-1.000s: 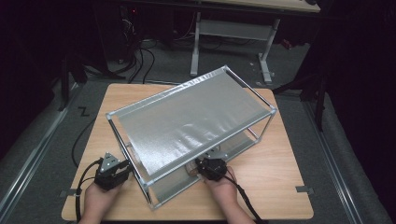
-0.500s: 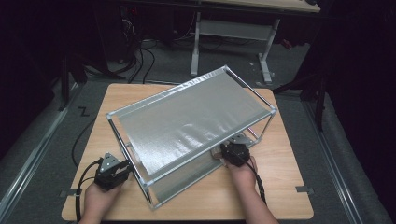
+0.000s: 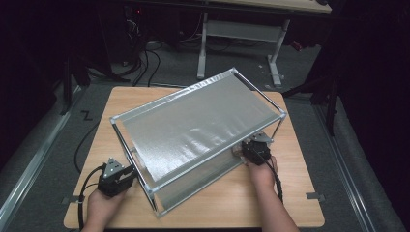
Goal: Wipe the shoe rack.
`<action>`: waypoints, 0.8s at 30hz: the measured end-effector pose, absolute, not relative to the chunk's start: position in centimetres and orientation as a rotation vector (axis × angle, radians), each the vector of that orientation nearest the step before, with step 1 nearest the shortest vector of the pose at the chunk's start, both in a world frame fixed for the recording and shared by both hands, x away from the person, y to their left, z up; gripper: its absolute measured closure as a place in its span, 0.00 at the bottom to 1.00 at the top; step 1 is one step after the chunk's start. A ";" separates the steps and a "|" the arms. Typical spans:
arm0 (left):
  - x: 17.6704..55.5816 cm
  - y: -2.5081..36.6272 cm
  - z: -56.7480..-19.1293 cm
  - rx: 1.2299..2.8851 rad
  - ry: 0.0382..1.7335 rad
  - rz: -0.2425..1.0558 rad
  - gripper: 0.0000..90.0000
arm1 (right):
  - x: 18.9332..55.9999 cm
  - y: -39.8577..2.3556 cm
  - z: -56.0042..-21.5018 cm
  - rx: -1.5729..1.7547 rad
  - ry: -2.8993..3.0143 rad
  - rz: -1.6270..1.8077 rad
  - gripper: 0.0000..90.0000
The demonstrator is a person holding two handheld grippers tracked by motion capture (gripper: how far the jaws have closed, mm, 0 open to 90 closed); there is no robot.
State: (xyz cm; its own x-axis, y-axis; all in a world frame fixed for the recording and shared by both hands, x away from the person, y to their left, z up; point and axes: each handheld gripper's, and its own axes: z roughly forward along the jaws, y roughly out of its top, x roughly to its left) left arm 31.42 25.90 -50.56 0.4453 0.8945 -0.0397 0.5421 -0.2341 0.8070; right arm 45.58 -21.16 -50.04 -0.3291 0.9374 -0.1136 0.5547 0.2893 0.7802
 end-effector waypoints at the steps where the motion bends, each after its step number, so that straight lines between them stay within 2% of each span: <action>1: 31.4 25.9 -50.6 1.910 1.210 0.567 0.75 | 45.6 -21.2 -50.0 1.329 1.990 0.868 0.71; 18: 31.4 25.9 -50.6 1.910 1.204 0.564 0.75 | 46.7 -22.9 -49.9 1.375 1.943 0.837 0.73; 24: 31.4 25.9 -50.6 1.909 1.206 0.561 0.76 | 45.7 -22.0 -48.4 1.325 1.968 0.879 0.76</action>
